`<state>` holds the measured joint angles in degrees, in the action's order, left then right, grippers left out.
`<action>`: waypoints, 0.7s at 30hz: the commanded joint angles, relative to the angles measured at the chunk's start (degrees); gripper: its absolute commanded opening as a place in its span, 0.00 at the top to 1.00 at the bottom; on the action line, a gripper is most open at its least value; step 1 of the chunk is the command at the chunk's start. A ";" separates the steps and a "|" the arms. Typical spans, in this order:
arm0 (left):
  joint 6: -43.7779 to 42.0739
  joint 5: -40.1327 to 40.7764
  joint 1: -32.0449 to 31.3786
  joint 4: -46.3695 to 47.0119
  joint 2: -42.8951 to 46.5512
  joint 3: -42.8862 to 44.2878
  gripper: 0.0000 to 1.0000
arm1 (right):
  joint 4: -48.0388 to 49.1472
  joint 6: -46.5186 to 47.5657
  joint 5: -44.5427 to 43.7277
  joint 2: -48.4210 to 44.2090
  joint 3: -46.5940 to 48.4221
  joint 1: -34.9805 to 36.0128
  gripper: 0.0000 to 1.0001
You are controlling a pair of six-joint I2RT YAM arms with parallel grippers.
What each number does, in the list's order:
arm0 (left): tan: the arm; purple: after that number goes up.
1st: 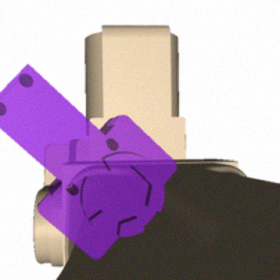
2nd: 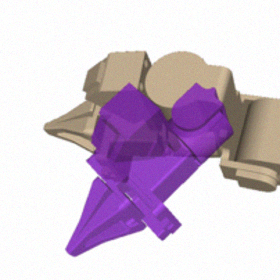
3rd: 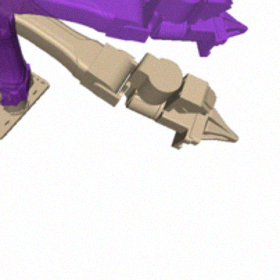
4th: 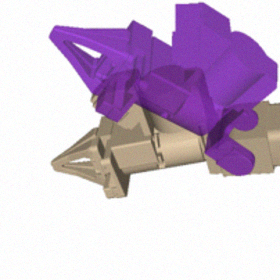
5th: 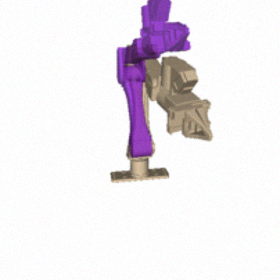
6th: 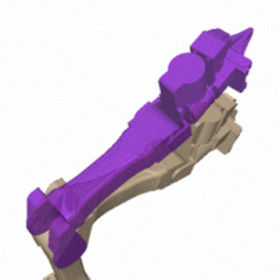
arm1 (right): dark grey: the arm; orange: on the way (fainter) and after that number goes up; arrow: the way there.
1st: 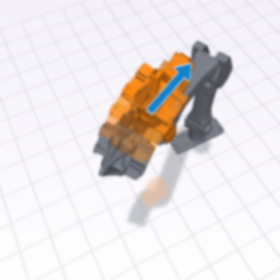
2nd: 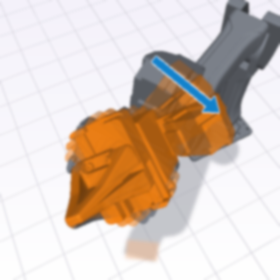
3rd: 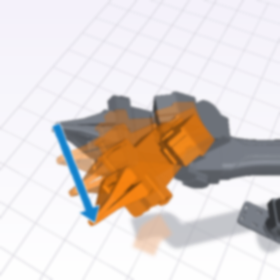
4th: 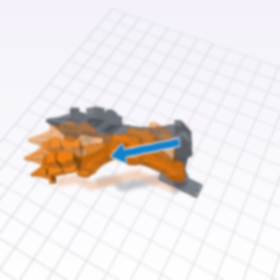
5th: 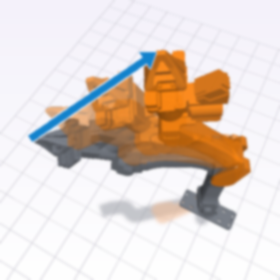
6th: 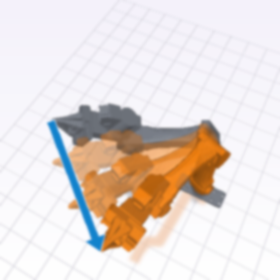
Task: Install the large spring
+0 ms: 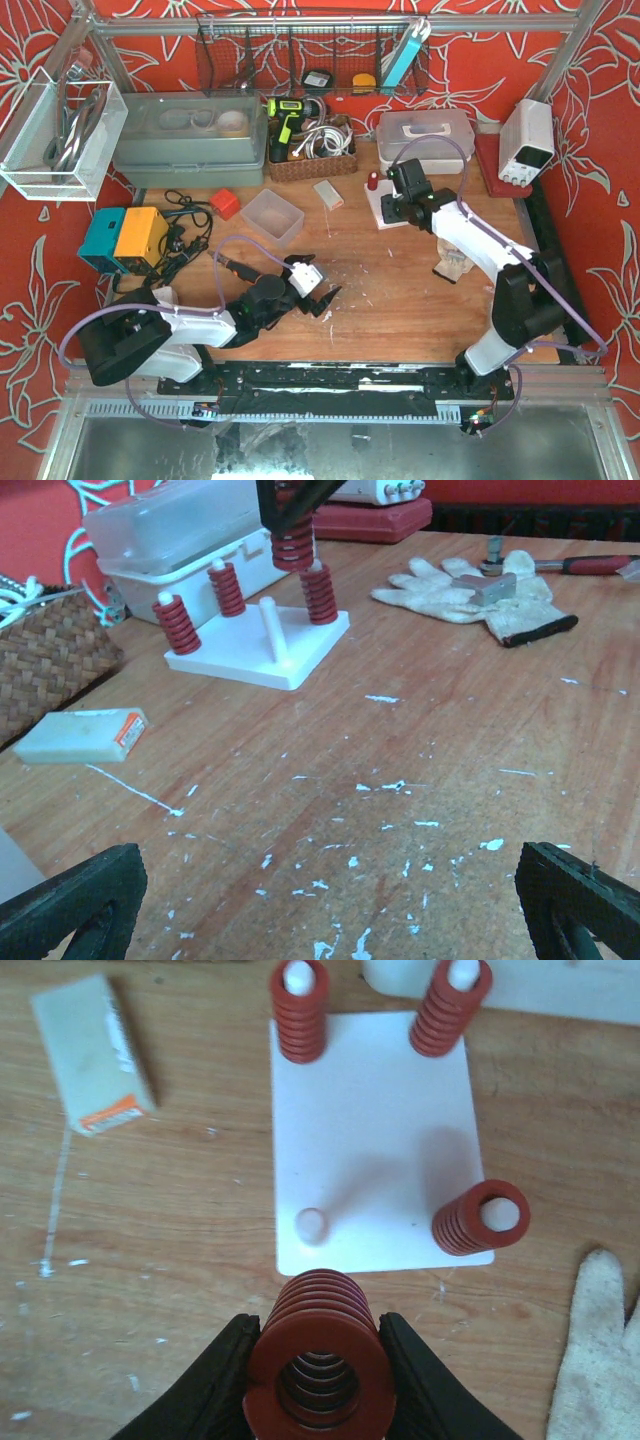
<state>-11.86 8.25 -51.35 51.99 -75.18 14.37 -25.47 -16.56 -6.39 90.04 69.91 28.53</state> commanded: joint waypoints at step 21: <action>0.34 -4.11 -0.15 2.40 3.23 0.21 0.00 | 0.36 1.68 -0.38 11.37 8.49 -1.91 1.00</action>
<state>-11.68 4.78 -51.37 52.05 -73.32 14.48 -25.28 -15.62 -5.45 100.16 76.42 26.63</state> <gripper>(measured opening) 0.999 0.324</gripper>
